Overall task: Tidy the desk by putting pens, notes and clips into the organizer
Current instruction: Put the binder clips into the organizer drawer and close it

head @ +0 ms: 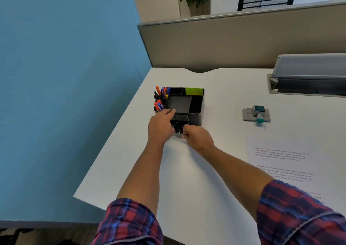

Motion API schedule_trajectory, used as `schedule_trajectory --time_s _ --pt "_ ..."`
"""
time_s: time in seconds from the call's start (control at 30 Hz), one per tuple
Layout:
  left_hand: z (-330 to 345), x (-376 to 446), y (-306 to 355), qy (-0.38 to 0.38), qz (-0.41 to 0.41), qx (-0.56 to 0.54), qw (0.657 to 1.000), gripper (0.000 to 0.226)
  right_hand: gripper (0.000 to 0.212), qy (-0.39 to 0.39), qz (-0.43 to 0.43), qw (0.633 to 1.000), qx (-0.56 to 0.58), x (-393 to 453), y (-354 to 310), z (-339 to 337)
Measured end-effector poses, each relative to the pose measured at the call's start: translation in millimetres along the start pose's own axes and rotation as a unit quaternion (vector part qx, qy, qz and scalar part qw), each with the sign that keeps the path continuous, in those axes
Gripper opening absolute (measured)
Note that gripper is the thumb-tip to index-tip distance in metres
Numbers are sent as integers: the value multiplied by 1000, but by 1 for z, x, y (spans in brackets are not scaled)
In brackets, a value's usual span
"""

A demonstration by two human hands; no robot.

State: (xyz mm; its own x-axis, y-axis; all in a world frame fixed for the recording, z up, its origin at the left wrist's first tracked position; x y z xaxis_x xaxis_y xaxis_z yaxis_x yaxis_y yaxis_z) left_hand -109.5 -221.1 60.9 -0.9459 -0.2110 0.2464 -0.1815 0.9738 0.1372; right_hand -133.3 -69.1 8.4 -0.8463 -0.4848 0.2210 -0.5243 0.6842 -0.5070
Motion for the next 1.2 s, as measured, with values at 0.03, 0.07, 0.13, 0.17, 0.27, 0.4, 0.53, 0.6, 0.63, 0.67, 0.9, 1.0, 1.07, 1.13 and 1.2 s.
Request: schedule_trajectory --time_s 0.03,0.07,0.13,0.17,0.27,0.4,0.53,0.6,0.63,0.67,0.9,1.0,1.07,1.13,1.2 --pt "0 0 0 1 -1 -2 1000 68 7 6 9 1000 4 3 1 -1" --pt "0 0 1 2 -4 -4 1000 66 7 12 19 1000 10 6 2 -2" --pt "1 1 1 3 -11 -1 1000 65 9 17 47 998 23 13 2 -3" --pt "1 1 1 3 -11 1 1000 66 12 18 63 997 31 17 3 -3" --pt "1 2 0 -1 -10 -1 1000 66 19 29 110 991 64 24 5 -4" --pt "2 1 0 6 -22 -18 1000 66 15 45 153 983 90 27 4 -1" --pt "4 0 2 19 -31 -32 999 63 13 76 188 975 91 26 -1 4" --pt "5 0 2 22 -35 -33 999 62 13 89 205 970 90 26 -4 6" --pt "6 0 2 24 -35 -33 999 62 13 93 211 969 90 27 -5 8" --pt "6 0 2 25 -36 -33 998 62 14 95 215 968 90 27 -6 9" --pt "11 2 1 45 -36 -47 997 53 18 92 170 980 55 25 -1 8" --pt "14 5 2 66 -43 -57 995 43 19 100 130 986 32 22 3 6" --pt "15 7 4 71 -51 -56 995 43 19 104 119 987 25 23 5 5" --pt "17 8 5 75 -56 -55 994 47 20 104 119 987 26 25 5 4" --pt "21 7 7 78 -56 -53 994 50 20 99 125 987 23 27 5 3"
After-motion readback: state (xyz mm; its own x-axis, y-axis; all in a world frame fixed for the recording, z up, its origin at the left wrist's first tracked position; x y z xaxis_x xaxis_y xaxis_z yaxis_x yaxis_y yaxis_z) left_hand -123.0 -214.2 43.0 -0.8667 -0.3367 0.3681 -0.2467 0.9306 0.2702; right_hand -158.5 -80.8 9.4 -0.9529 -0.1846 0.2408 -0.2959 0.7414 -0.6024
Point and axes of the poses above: each hand's wrist, its own x-axis towards the middle knuckle, its own z-axis out of the palm, y = z × x, the point moved 1 cm from there along x, towards the middle knuckle, and after that the axes turned 6 degrees about y, right-handed, at the moved point
